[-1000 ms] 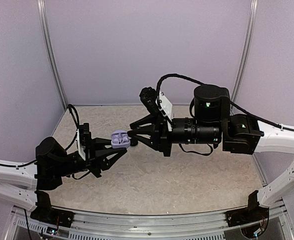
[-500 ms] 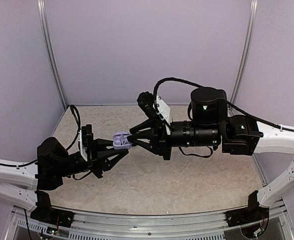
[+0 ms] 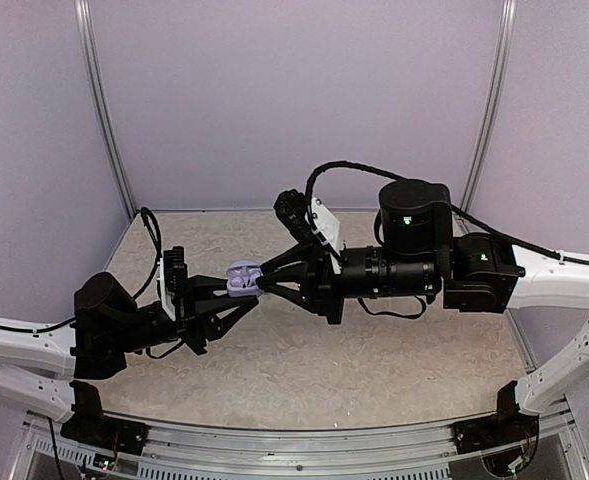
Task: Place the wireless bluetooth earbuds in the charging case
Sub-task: Adjust the right earbud in the right side groove of the charging case.
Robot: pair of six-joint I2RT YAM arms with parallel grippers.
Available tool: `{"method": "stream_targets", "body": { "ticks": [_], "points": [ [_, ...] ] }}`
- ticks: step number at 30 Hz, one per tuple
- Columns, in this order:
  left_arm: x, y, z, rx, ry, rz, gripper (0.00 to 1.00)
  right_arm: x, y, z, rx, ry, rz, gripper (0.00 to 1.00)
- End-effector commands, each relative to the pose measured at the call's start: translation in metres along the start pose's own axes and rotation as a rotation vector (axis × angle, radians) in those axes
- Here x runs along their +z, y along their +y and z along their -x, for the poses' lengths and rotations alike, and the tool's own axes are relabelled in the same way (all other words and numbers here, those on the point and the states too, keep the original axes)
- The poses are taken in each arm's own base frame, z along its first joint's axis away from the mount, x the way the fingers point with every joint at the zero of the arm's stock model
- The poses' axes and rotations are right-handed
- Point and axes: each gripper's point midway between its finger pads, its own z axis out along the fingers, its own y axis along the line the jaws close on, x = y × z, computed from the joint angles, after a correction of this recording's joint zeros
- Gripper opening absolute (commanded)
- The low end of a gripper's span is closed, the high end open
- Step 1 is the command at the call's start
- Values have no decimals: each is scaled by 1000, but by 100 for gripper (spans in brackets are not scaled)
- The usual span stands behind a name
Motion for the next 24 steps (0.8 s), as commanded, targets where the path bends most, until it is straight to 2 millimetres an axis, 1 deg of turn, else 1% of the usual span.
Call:
{"method": "stream_targets", "body": {
  "ticks": [1,5,10,15,24],
  "points": [
    [4,-1,18,24,-45,-8,6,1,7,-1,3,3,20,21],
    [4,-3,17,24,-42,-15,6,3,8,0,-11,3,28,20],
    [3,-6,18,27,-43,-30,6,6,9,-5,-25,29,37,17],
    [2,-11,19,29,-44,-58,6,9,14,-11,-23,52,67,15],
    [3,-12,20,30,-46,-67,6,6,15,-12,-62,77,73,14]
  ]
}}
